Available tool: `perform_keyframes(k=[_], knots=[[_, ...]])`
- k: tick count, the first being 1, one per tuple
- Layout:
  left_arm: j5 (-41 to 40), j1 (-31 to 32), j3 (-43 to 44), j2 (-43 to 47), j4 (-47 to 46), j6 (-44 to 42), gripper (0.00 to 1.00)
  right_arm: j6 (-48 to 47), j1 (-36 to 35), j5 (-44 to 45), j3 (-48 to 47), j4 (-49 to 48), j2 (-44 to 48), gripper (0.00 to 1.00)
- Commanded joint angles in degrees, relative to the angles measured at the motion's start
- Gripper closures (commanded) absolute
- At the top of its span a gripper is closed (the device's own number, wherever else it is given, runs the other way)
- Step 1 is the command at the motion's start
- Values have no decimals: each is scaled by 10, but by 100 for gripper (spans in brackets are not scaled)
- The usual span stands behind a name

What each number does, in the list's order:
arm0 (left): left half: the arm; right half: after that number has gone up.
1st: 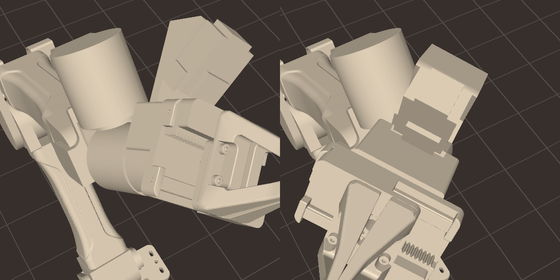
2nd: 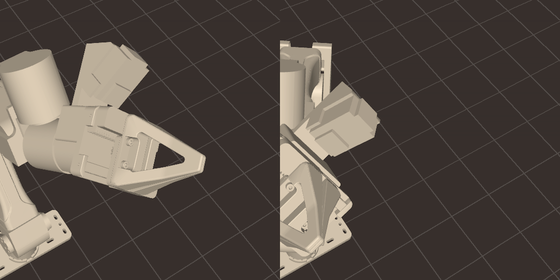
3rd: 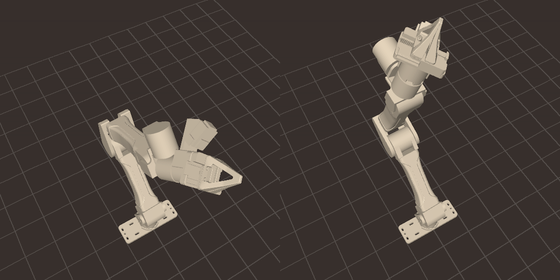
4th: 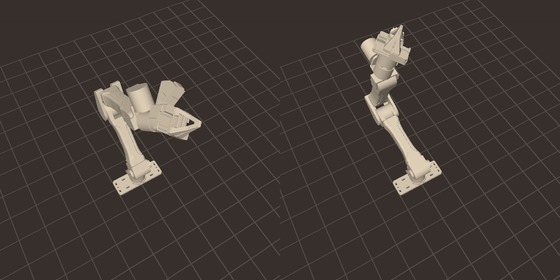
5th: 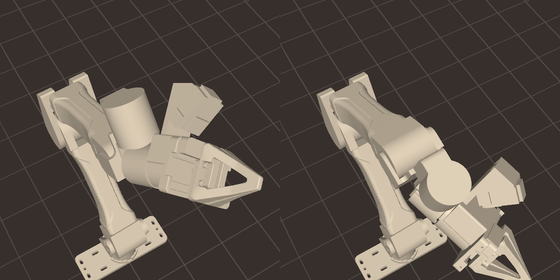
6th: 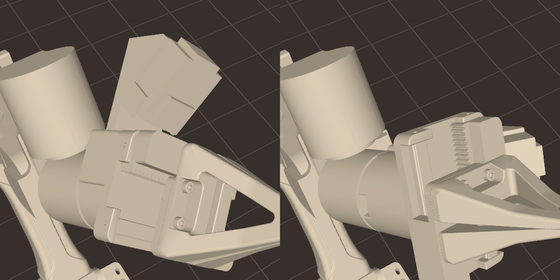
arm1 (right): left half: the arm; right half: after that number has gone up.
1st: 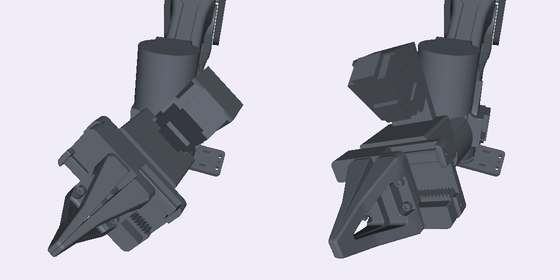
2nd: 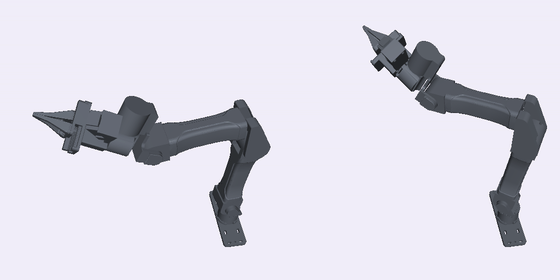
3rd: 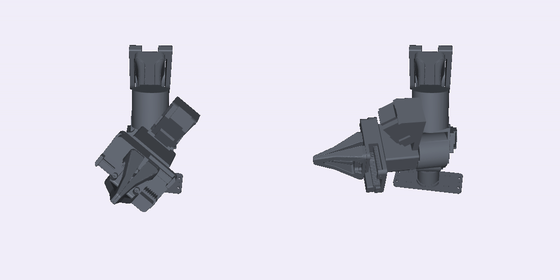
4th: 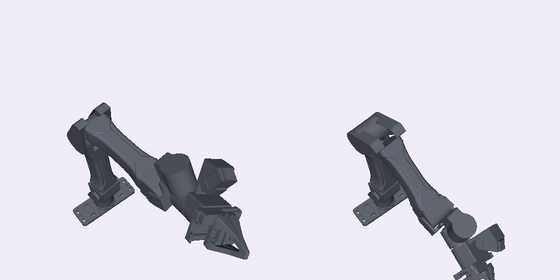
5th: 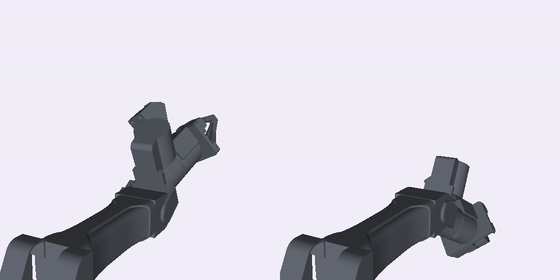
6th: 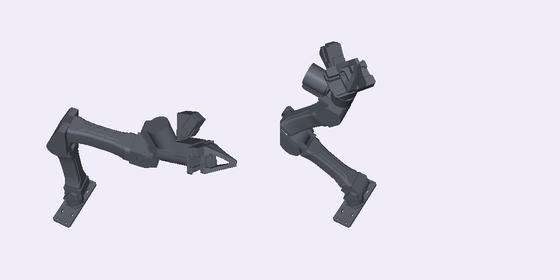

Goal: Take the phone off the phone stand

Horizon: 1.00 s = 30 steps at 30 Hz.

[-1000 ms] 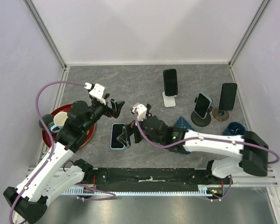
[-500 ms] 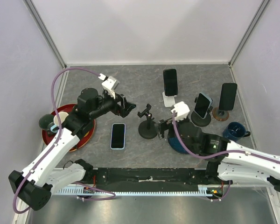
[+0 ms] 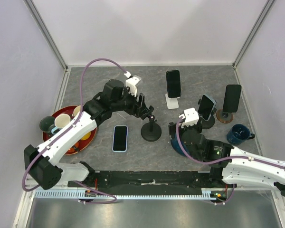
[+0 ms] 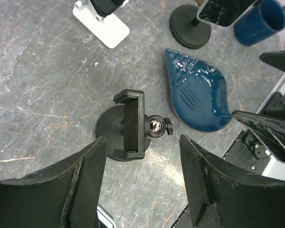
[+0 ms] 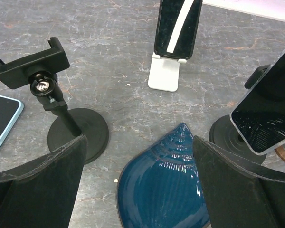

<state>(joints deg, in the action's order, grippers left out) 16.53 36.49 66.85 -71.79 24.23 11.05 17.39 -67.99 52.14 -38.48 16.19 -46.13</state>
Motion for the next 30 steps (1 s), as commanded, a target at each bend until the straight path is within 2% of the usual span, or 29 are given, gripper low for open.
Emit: perform_keyframes(k=[1, 12, 18, 21, 27, 30], knots=[[-34, 32, 63, -39, 74, -50, 32, -19, 0, 30, 13, -41, 13, 2], [-100, 60, 147, -146, 178, -110, 36, -33, 0, 37, 31, -61, 17, 2], [-99, 72, 180, -179, 224, -148, 45, -45, 1, 38, 38, -72, 14, 2], [-99, 76, 190, -192, 237, -154, 52, -46, 2, 38, 39, -77, 10, 2], [-111, 88, 197, -205, 253, -163, 55, -50, 2, 37, 46, -85, 10, 2], [-118, 93, 201, -210, 253, -164, 60, -52, 5, 34, 49, -91, 8, 2]])
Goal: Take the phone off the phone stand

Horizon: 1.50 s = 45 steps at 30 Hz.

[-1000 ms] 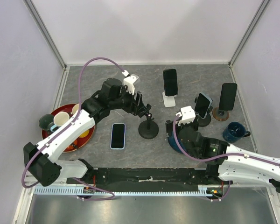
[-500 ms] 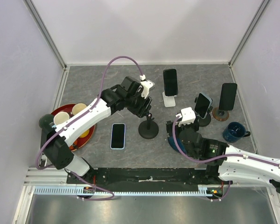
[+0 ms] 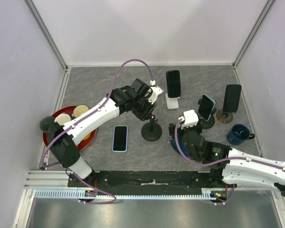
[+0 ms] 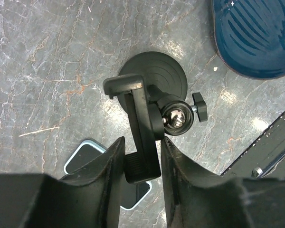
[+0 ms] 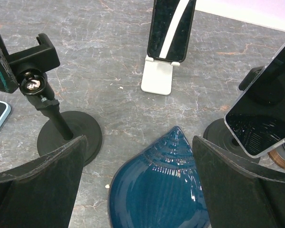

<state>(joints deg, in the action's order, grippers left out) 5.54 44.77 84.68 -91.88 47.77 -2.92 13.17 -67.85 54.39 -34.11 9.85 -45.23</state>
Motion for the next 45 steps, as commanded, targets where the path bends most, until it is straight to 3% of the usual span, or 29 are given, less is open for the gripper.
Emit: perform_keyframes(k=[1, 3, 7, 9, 14, 24, 30, 34, 38, 45], knots=[[-10, 14, 23, -13, 17, -24, 66, -10, 4, 12, 5, -29, -4, 2], [-11, 15, 26, -17, 17, -24, 71, -9, 4, 12, 7, -30, -5, 2], [-47, 15, 33, -15, 16, -16, 94, -10, 4, 12, 11, -32, 1, 2], [-86, 15, 34, -2, 11, -9, 98, -10, 5, 13, 15, -32, 6, 2], [-157, -8, 36, 20, -3, 0, 98, -10, 5, 13, 17, -33, 12, 2], [-213, -165, 25, 24, -43, 41, 98, -4, 5, 5, 21, -33, 21, 2], [-213, -259, 15, 21, -85, 57, 98, 0, 4, -1, 26, -33, 31, 2], [-201, -289, 9, 14, -104, 63, 98, 3, 4, -3, 24, -33, 30, 2], [-196, -297, -2, 6, -105, 68, 91, 5, 5, -8, 20, -33, 31, 2], [-185, -299, -13, 20, -102, 75, 61, 8, 4, -16, 12, -33, 23, 2]])
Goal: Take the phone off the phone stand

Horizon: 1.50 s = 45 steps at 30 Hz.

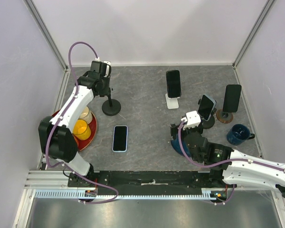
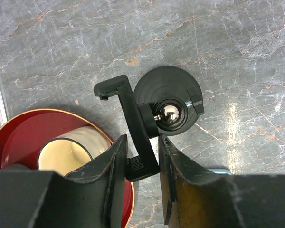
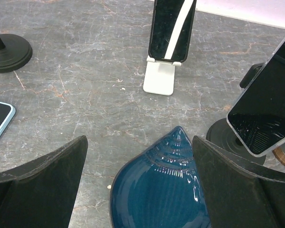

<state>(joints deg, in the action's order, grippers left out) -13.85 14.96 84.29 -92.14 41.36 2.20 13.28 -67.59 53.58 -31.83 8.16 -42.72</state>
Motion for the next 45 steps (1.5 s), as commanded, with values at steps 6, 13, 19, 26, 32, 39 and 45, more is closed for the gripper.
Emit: perform_keyframes(k=[6, 13, 19, 26, 32, 39, 45], knots=[[29, -1, -18, 63, -37, 30, 45, 8, 2, -10, -29, -7, -10, 2], [44, -1, -22, 131, -37, 39, 27, 29, 4, -28, -69, 17, -30, 2], [49, 0, -46, 251, -59, 52, 22, -6, 28, -59, -131, 41, -68, 2], [98, -1, -184, 439, -159, 79, 20, -32, 144, -138, -231, 43, -190, 2], [67, -1, -321, 572, -216, 81, 17, -19, 279, -254, -308, -1, -336, 2], [22, -1, -457, 727, -285, 83, 15, -24, 381, -332, -408, -59, -495, 2], [30, 0, -489, 779, -297, 95, 15, -40, 424, -357, -489, -61, -596, 2]])
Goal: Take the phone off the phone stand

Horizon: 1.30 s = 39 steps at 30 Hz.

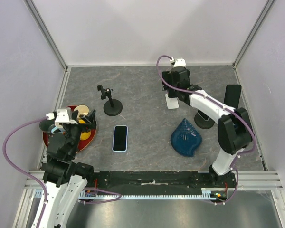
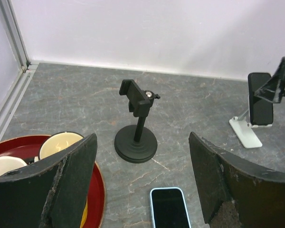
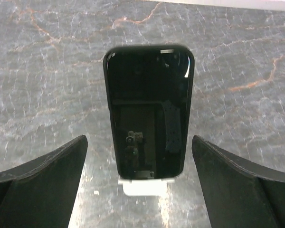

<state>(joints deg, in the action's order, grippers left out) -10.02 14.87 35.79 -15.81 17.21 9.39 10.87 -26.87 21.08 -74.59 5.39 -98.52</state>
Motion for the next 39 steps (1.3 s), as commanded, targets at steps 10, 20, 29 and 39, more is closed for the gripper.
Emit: perform_keyframes(k=[10, 20, 29, 39], knots=[[-2, 2, -4, 22, -53, 24, 16, -33, 33, 5, -112, -37, -104, 2], [11, 5, -5, 18, -55, 23, 16, -29, 33, -23, -124, -35, -130, 2], [17, 7, -5, 14, -57, 23, 17, -58, 33, 1, -115, -31, -100, 19], [25, 7, -8, 13, -58, 23, 18, -60, 32, -4, -99, -49, -64, 53]])
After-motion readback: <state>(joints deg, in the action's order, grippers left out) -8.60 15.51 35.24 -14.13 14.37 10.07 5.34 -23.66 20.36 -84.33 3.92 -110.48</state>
